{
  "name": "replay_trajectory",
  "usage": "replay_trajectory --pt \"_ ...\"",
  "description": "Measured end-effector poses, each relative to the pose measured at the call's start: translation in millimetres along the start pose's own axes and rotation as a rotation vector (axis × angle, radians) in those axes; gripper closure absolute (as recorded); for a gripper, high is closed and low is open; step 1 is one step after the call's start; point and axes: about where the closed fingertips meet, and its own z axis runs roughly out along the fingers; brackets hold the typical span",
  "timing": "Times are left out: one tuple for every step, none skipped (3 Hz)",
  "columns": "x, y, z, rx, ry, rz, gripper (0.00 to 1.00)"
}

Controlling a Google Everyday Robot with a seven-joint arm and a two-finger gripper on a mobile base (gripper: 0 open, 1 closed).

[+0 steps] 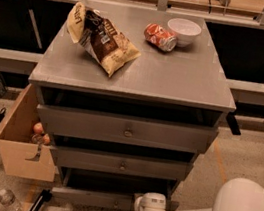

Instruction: Open bottom drawer

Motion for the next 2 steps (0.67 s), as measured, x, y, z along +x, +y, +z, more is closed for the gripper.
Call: replay_trajectory --pt "-2.5 7.4 -8.5 -0.016 0.010 0.010 1.00" --pt "-2.5 6.1 -8.1 -0.016 0.010 0.010 1.00"
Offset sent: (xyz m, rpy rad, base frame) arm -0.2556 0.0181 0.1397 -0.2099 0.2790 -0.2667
